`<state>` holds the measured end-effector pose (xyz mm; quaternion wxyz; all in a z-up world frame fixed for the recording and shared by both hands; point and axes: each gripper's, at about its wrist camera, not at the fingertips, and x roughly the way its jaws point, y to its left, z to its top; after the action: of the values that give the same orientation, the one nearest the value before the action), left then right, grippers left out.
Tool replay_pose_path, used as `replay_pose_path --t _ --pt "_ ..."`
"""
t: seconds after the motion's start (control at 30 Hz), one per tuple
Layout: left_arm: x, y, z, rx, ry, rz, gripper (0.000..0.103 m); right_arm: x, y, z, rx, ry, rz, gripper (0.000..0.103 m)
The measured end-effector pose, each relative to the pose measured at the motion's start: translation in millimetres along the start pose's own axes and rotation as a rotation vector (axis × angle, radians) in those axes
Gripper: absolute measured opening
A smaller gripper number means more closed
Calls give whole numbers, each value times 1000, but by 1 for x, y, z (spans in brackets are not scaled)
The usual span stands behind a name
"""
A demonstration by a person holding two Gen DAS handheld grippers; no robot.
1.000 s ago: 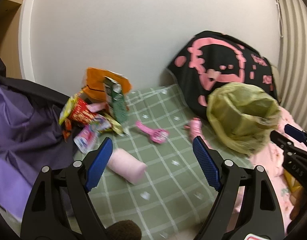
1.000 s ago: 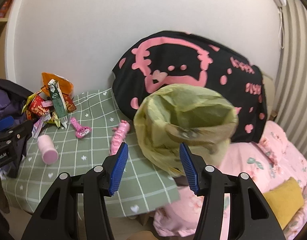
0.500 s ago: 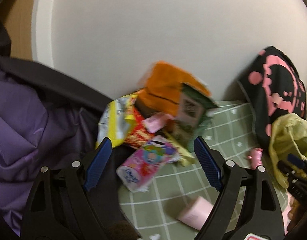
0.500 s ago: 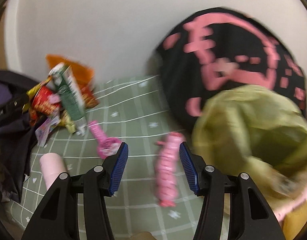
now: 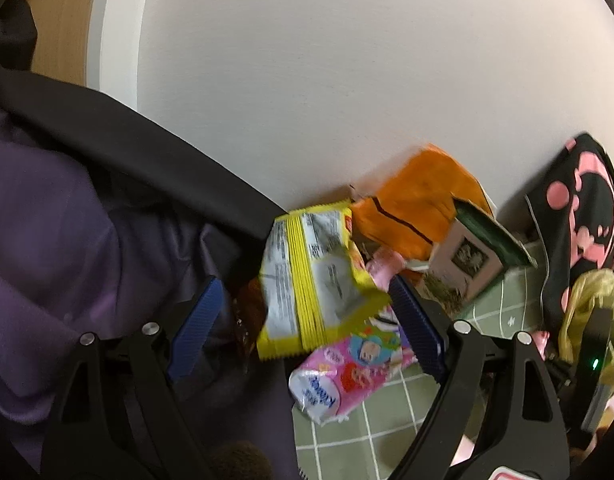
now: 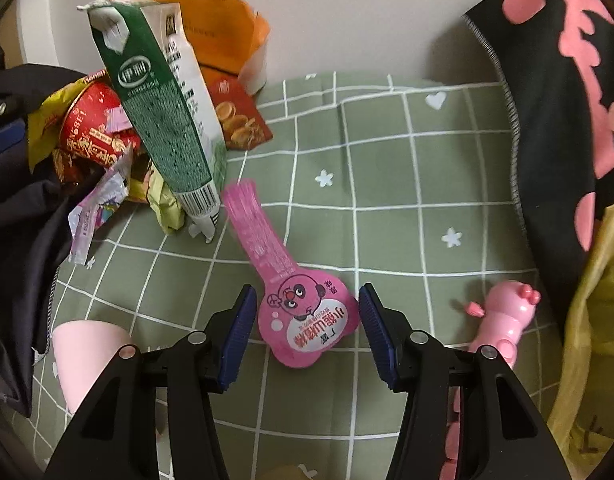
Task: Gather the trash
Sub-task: 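Grasp the yellow snack packet with the left tool while the right tool grasps the pink spoon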
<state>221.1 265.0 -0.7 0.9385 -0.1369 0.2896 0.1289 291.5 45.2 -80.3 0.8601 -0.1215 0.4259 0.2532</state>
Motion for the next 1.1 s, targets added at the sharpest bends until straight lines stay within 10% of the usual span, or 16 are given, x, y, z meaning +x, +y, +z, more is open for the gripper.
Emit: replay_pose_path --t 0.33,0.67,1.1 --pt "44 9 25 -73 108 -43 83 -18 -20 13 73 25 0 17" --pt "45 25 24 -134 223 -50 45 -48 -51 9 76 -12 23 17" --pt "-23 19 27 -91 149 -112 36 -69 -62 2 61 -53 87 14"
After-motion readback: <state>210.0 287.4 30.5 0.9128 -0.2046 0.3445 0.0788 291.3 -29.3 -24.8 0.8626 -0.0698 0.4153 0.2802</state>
